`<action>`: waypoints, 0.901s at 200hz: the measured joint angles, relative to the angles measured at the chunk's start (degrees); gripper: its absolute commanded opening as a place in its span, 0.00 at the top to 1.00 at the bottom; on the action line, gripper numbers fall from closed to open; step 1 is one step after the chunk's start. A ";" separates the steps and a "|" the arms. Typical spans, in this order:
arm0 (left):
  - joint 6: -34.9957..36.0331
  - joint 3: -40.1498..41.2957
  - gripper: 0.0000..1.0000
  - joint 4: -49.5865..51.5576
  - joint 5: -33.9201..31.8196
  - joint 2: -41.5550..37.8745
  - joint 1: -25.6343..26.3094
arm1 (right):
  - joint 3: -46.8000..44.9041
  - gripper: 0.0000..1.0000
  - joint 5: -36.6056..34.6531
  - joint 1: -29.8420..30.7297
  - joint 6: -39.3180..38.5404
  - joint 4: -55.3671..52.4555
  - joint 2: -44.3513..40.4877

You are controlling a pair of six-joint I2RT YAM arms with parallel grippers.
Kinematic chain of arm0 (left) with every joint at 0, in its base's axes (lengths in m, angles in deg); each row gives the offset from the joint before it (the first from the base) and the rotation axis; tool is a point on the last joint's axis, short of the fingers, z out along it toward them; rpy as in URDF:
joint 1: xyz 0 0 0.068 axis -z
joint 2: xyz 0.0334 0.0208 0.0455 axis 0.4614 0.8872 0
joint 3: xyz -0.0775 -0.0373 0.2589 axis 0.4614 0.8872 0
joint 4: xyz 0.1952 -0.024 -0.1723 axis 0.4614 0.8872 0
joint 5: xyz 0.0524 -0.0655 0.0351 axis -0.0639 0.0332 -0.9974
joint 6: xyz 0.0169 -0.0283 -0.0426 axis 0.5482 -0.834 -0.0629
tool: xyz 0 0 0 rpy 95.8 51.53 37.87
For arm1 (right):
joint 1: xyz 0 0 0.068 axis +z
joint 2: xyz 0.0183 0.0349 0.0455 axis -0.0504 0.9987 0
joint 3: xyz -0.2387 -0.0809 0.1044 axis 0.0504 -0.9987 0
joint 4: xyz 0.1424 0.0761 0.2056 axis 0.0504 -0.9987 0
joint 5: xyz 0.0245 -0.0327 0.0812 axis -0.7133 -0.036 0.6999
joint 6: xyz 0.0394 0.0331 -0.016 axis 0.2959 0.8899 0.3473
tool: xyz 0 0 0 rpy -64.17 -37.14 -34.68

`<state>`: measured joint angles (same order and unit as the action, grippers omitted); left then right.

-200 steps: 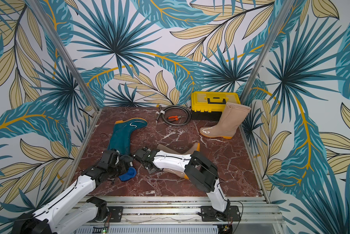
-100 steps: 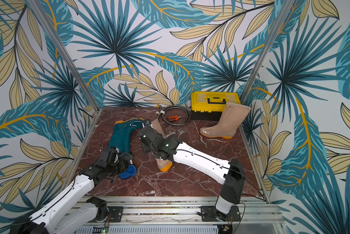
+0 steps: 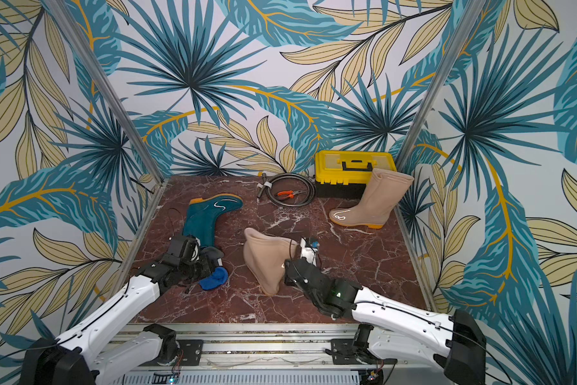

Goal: Wipe the rubber boots with a cloth
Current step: Adjust the rubber boot at the center of the board.

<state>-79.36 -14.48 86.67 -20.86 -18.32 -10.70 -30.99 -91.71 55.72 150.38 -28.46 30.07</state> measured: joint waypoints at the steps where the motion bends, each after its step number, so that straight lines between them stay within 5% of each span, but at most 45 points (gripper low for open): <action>1: 0.02 -0.04 1.00 0.04 0.15 0.13 0.00 | -0.46 0.31 -0.15 -0.04 1.11 -1.16 -0.63; 33: 0.24 -1.07 1.00 0.28 1.95 1.18 1.44 | -1.95 0.30 -4.98 -0.07 14.16 -22.01 -12.68; 66: 0.17 -3.69 1.00 0.09 1.92 2.80 7.39 | 4.22 0.30 -10.43 -0.09 13.86 -28.39 -11.23; 136: 0.22 -5.64 1.00 -0.39 1.84 6.27 11.67 | 20.50 0.34 -3.78 -1.86 -10.14 -14.80 26.05; 180: 0.96 -6.10 1.00 -1.14 2.71 9.07 12.57 | 32.72 0.48 8.02 -3.17 -14.40 -12.68 43.08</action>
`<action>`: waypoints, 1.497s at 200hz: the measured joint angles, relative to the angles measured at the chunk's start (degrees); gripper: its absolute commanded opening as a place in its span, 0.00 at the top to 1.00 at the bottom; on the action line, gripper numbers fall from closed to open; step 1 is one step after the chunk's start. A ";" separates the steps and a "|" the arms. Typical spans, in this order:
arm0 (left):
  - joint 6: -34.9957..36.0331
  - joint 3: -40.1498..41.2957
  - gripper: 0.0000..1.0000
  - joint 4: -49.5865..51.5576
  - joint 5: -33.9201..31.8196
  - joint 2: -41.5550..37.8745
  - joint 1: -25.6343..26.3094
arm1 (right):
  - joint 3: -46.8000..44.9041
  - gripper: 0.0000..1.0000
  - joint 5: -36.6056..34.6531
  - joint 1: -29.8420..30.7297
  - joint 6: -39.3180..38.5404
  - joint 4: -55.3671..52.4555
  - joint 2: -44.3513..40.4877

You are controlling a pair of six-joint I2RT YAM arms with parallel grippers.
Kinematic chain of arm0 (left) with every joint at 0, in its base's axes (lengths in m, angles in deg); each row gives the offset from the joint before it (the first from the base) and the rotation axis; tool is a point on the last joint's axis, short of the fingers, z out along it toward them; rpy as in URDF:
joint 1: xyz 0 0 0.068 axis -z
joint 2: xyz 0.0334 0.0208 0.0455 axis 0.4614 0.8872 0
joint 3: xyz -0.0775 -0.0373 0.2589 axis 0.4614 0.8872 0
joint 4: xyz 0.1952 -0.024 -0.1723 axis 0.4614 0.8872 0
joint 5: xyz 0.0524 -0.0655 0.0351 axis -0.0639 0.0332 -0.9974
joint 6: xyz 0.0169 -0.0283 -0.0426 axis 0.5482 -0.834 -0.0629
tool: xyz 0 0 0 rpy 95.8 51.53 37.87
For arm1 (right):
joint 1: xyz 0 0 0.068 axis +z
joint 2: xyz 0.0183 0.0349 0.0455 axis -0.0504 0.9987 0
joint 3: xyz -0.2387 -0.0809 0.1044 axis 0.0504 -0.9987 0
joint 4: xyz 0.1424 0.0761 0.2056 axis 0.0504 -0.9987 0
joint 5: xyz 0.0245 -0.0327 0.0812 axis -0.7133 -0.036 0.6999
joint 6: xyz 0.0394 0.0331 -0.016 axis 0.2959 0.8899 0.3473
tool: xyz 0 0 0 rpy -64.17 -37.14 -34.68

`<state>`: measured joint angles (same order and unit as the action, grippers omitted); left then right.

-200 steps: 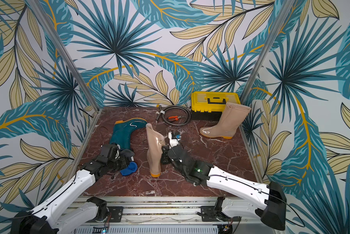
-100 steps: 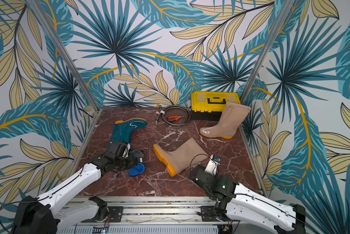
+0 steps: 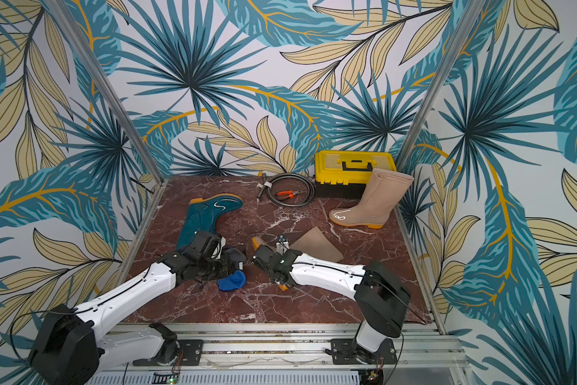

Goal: Wipe the rubber boots with a cloth
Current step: Adjust the rubber boot at the center of the board, then wipe the dirt off the rubber boot.

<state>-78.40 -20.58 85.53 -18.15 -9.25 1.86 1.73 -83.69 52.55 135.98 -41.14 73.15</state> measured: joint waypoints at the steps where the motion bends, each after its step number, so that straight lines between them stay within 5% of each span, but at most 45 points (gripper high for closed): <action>1: 0.00 0.00 1.00 -0.02 0.00 0.02 0.00 | 0.09 0.49 0.22 -0.02 0.07 0.15 0.09; 47: 1.25 -0.63 1.00 0.04 -1.01 -0.28 0.00 | 0.35 0.56 17.84 -0.87 6.84 16.98 4.33; 88: 3.02 -3.45 1.00 0.20 -2.45 -2.62 -1.09 | 1.33 0.46 28.02 -0.59 11.74 27.02 7.93; 137: 5.31 -5.38 1.00 0.26 -3.72 -4.57 -1.66 | -0.76 0.40 25.22 -1.99 7.17 20.83 -0.90; 183: 5.62 -9.57 1.00 -0.42 -2.01 2.08 -1.64 | -10.97 0.32 14.25 -16.92 0.11 5.77 -11.69; 218: 5.70 -10.45 1.00 -0.39 -1.75 7.52 -0.42 | -11.63 0.25 9.25 -19.80 -4.46 -3.74 -11.02; 272: 5.70 -11.76 1.00 -0.42 -1.75 8.13 0.26 | -16.09 0.27 18.40 -20.74 -7.67 1.66 -7.85; 299: 5.68 -11.76 1.00 -0.39 -1.77 7.41 0.26 | -17.62 0.37 24.70 -21.77 -8.85 7.39 -6.40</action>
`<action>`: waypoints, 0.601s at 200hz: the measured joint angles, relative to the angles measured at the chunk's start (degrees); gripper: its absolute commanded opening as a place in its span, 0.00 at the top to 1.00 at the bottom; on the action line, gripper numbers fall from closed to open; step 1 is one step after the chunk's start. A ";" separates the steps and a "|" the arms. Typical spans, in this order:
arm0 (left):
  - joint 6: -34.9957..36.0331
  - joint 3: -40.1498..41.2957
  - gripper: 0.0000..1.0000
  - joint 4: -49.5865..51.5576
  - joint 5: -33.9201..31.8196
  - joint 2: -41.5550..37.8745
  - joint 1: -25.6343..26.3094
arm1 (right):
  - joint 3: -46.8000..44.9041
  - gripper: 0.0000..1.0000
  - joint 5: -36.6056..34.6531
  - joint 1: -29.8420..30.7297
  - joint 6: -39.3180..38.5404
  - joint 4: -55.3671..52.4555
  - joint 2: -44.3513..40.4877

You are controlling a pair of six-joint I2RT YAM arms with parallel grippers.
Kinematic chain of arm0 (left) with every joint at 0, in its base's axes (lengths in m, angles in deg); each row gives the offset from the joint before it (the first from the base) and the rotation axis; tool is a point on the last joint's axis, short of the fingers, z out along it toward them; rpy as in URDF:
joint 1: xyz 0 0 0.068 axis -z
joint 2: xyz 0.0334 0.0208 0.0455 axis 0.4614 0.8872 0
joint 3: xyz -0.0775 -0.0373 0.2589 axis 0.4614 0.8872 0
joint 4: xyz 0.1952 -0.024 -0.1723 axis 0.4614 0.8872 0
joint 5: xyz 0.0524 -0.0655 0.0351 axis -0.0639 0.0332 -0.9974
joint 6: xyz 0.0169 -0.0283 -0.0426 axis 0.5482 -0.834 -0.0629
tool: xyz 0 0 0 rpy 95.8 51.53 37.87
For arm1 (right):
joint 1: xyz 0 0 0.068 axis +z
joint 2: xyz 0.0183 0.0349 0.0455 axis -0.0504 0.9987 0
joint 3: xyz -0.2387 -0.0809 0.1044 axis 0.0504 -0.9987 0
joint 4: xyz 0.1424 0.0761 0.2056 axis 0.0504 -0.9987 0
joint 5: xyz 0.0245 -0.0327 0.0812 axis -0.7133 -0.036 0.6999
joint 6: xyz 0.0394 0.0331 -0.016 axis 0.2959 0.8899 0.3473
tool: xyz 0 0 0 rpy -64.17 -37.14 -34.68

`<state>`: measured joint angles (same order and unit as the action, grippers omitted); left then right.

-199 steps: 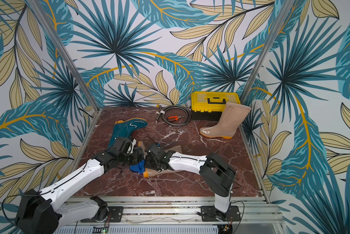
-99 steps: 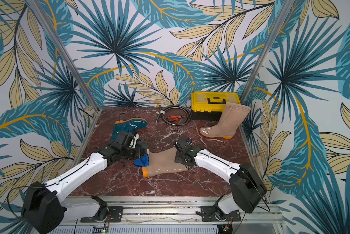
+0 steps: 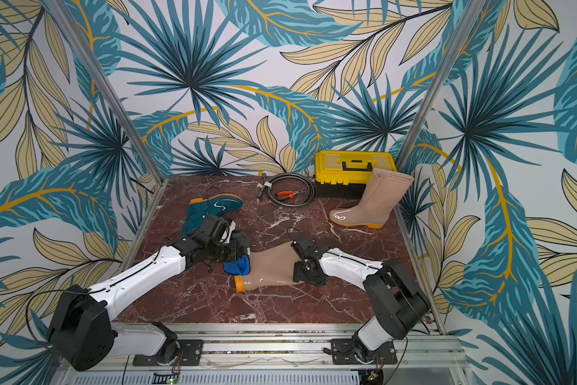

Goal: Wipe the rubber boots with a cloth
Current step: Wipe the dirt off the rubber boot.

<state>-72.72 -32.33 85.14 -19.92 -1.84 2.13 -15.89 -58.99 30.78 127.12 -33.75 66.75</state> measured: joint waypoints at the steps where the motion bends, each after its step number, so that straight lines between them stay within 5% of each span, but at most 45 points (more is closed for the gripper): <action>1: 0.00 0.00 1.00 0.00 0.02 -0.07 0.00 | 0.00 0.37 0.15 -0.04 0.04 0.15 0.02; 56: -0.02 0.04 1.00 0.00 -0.22 -2.40 0.00 | -6.14 0.88 8.98 -1.51 0.11 12.02 -2.12; 120: -0.24 -7.08 1.00 0.39 -1.33 6.56 5.31 | -20.57 0.97 12.04 -1.31 7.30 22.18 -14.16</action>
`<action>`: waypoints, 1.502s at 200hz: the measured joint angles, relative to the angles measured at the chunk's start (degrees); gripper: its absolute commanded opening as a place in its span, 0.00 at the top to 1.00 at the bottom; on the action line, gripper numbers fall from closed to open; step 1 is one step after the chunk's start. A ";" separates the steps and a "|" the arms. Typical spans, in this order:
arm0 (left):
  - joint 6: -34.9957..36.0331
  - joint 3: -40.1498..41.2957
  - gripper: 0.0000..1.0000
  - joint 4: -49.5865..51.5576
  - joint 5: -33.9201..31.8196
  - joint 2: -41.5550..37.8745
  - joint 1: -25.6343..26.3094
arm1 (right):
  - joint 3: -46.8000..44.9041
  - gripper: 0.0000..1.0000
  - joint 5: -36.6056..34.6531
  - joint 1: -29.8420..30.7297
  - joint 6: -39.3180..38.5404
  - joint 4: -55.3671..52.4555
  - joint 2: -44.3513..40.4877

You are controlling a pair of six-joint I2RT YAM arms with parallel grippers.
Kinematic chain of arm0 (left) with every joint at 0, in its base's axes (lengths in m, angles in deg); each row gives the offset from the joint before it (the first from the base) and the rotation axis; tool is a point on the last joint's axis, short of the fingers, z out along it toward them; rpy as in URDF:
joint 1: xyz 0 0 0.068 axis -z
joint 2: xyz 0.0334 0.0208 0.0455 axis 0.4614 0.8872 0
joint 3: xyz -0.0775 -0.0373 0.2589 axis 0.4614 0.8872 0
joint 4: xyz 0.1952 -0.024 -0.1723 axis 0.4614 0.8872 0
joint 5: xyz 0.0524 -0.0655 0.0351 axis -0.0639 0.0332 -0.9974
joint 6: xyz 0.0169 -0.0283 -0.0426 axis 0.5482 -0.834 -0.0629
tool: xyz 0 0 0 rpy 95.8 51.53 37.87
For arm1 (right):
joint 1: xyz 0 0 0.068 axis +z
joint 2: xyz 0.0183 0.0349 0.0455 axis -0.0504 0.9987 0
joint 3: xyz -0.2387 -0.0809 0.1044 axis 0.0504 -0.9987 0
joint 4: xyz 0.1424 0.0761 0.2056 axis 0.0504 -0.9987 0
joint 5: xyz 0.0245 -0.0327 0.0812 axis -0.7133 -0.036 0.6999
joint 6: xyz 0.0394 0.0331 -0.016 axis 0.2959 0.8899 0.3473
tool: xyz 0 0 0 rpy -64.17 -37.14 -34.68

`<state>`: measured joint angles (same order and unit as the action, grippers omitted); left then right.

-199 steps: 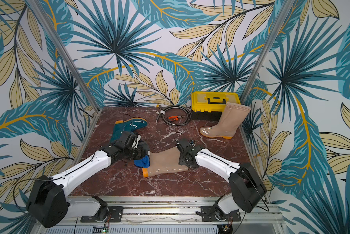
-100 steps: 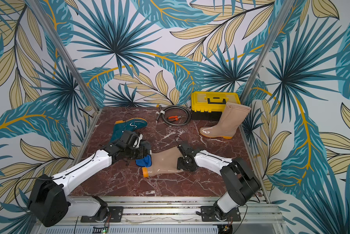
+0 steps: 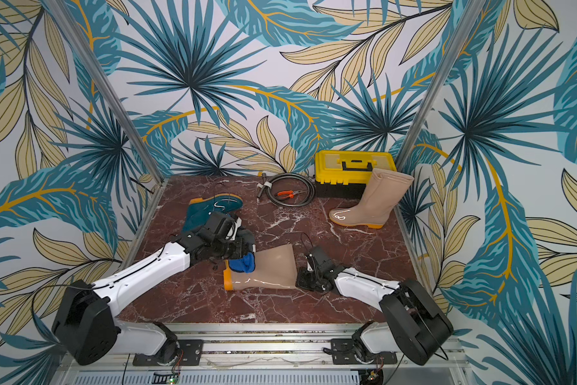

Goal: Wipe the rubber boots with a cloth
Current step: Wipe the dirt off the rubber boot.

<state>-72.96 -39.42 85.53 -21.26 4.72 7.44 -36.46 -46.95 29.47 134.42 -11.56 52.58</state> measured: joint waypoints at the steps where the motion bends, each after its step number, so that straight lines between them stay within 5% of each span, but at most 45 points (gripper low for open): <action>1: 0.00 -0.35 1.00 0.00 -0.17 0.44 0.24 | -0.31 0.97 0.15 0.00 0.26 0.17 -0.31; 39: -0.17 -11.45 1.00 -0.42 -1.27 14.14 6.73 | -3.80 0.94 1.64 0.04 3.26 1.44 -4.98; 71: -0.59 -20.46 1.00 -0.48 -0.52 24.52 9.84 | -3.85 0.45 2.62 0.09 2.97 0.39 -5.75; 110: -1.51 -25.79 1.00 -0.59 1.46 32.20 10.78 | -0.72 0.38 3.91 0.33 1.01 0.85 -2.32; 129: -1.77 -26.97 1.00 -0.68 2.62 34.58 10.69 | 2.14 0.46 5.09 0.24 0.07 2.45 2.27; 168: -2.32 -27.12 1.00 -0.90 4.17 36.02 10.32 | 3.19 1.00 8.44 0.11 0.07 8.26 9.09; 300: 0.04 -8.46 1.00 0.59 4.50 18.03 -1.79 | -6.40 1.00 5.16 0.92 10.49 22.05 4.92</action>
<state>-72.92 -47.88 86.12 -16.76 22.75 5.64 -42.86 -41.79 30.39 144.91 10.49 57.50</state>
